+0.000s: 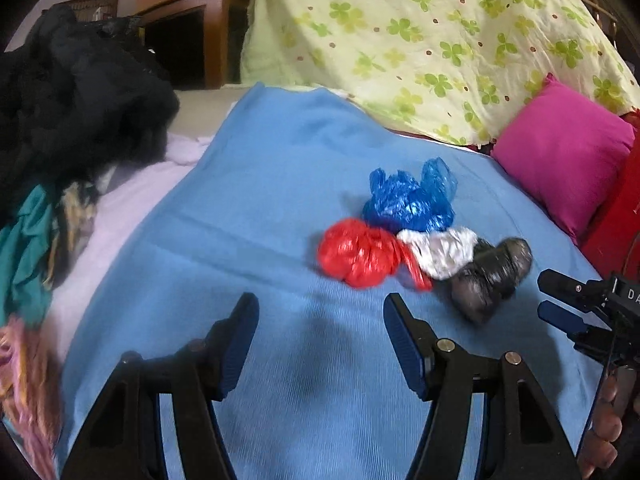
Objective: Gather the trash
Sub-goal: 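Return both open tools to the remaining bags on the blanket, then grasp the red plastic bag with the left tool while the right tool grasps the black bag, then carry the red bag and black bag over the red wastebasket and open both tools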
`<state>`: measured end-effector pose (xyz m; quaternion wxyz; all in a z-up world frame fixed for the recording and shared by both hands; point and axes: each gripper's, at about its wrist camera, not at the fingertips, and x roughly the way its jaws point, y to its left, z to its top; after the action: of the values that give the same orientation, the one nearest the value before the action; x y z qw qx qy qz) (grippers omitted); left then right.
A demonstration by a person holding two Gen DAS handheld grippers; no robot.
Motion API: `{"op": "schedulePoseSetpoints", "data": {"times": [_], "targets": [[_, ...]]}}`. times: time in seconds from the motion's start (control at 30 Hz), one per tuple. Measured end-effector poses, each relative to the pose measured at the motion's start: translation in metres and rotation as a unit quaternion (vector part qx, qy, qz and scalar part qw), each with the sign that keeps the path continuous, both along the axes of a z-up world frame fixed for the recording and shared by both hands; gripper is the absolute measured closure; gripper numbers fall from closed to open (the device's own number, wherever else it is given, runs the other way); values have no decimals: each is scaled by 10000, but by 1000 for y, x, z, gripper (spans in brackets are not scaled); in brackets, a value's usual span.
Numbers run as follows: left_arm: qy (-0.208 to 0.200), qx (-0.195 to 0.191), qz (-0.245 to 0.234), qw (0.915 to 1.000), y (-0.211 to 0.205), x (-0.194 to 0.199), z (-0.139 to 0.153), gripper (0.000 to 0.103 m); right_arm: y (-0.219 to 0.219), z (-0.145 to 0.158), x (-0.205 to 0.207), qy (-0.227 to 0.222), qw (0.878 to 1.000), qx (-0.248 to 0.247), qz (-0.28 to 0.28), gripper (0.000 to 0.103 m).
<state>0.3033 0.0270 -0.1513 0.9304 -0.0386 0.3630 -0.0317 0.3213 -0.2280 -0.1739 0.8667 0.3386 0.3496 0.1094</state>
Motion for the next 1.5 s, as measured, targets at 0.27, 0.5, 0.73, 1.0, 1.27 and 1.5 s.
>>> {"op": "schedulePoseSetpoints", "data": {"times": [0.27,0.5,0.73,1.0,1.27,1.5], "targets": [[-62,-102,-208,9997,-15,51,-7,38,-21,-24,44,199,9956,882,-248,46],[329,-508,-559,9966,-20,77,-22,38,-23,-38,59,438,9890,1307,-530,46],[481,-836,-689,9930,-15,78,-32,53,-7,-38,73,398,9922,1082,-476,62],[463,-959,-732,9916,-11,61,-25,76,-3,-23,56,217,9952,832,-463,65],[149,-847,-931,9919,-13,16,9,76,-4,2,21,2,9984,377,-426,65],[-353,-526,-875,9941,-11,-32,40,76,2,34,-18,-481,9980,-260,-305,65]]}}
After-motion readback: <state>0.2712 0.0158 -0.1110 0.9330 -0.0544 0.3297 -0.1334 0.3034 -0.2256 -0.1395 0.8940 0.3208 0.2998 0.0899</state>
